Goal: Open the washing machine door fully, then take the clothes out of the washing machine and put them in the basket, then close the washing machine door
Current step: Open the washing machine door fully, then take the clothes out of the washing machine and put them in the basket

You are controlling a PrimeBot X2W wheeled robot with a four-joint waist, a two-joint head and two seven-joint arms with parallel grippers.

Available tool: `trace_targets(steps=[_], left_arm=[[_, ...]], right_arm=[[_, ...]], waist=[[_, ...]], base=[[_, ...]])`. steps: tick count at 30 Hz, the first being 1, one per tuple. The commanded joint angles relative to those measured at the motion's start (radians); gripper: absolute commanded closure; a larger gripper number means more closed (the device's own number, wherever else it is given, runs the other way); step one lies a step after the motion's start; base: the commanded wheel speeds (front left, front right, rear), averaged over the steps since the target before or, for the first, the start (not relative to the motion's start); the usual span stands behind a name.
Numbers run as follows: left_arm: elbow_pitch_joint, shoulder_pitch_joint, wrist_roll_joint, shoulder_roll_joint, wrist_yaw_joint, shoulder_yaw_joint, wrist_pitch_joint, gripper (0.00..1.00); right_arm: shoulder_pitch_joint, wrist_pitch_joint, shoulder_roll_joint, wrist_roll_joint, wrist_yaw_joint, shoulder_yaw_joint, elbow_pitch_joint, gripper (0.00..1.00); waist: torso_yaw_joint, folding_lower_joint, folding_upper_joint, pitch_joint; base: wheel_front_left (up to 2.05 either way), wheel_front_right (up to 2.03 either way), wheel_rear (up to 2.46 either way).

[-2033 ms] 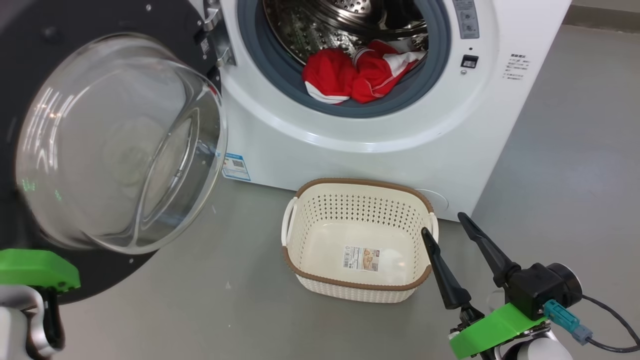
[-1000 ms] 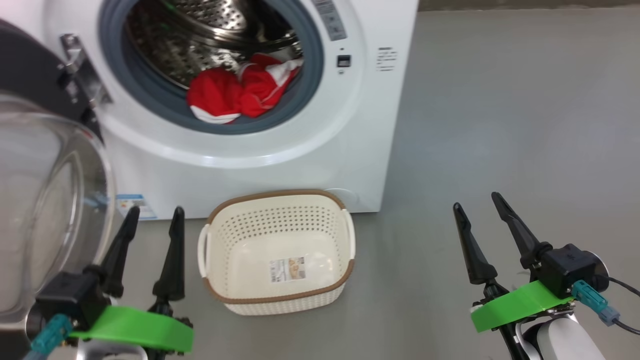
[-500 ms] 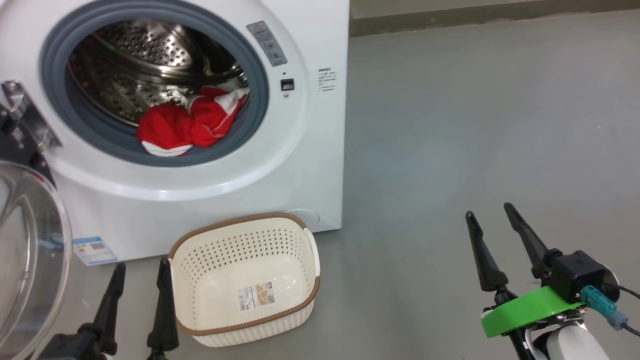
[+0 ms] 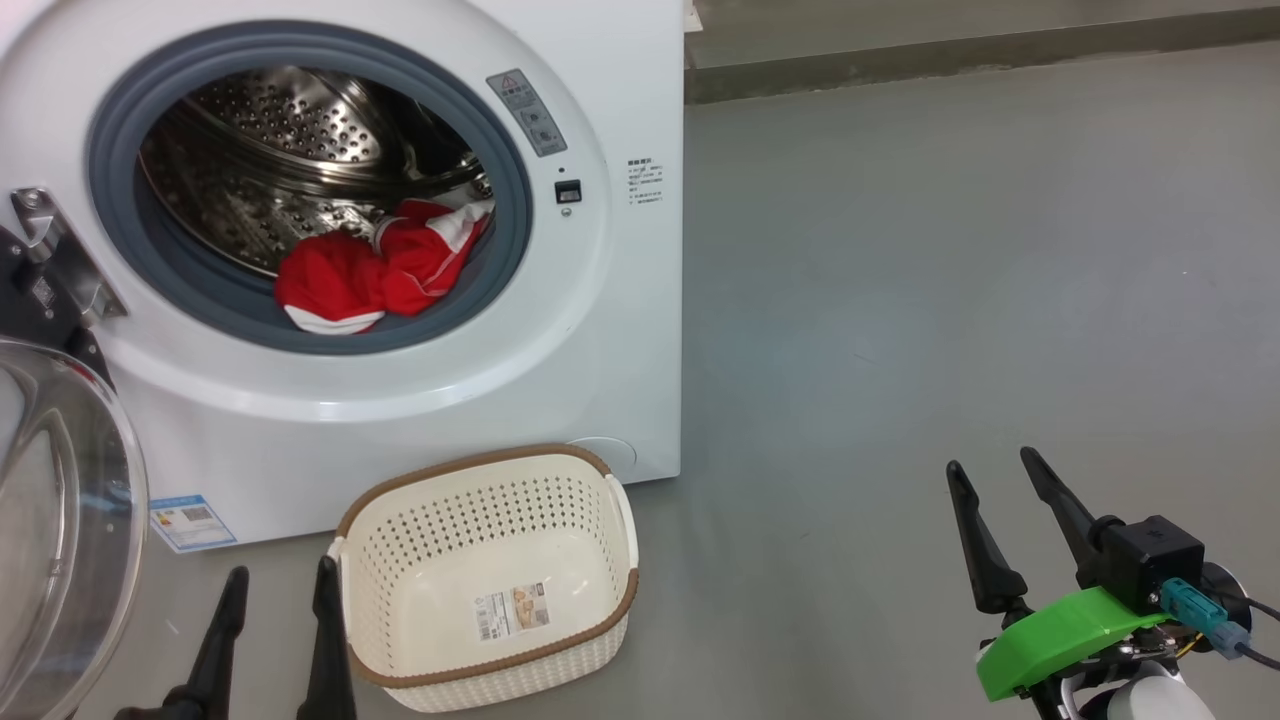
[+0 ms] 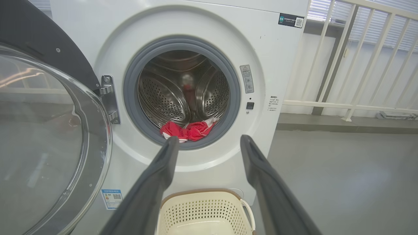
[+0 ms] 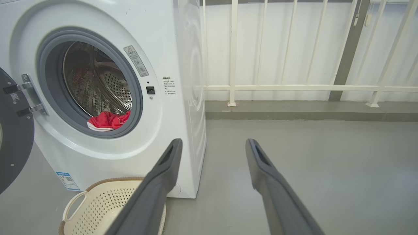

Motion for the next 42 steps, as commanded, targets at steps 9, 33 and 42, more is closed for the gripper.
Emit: trace_targets(steps=[9, 33, 42], left_arm=[[-0.021, -0.002, -0.017, 0.011, 0.003, 0.038, -0.010, 0.00], [-0.022, -0.006, -0.013, 0.014, 0.027, 0.038, -0.015, 0.00], [-0.030, -0.008, -0.019, 0.018, 0.031, 0.046, -0.025, 0.00]], right_arm=[[-0.005, 0.006, 0.000, -0.013, 0.006, 0.020, -0.050, 0.00], [-0.002, 0.010, 0.000, -0.014, 0.006, 0.023, -0.065, 0.00], [-0.003, 0.007, 0.000, -0.002, 0.006, 0.030, -0.060, 0.00]], waist=[[0.023, 0.0000, 0.0000, -0.002], [0.029, 0.0000, 0.0000, -0.007], [0.034, 0.0000, 0.0000, -0.004]], base=[[0.00, 0.00, 0.00], [0.35, -0.35, 0.00], [1.62, -1.62, 0.00]])
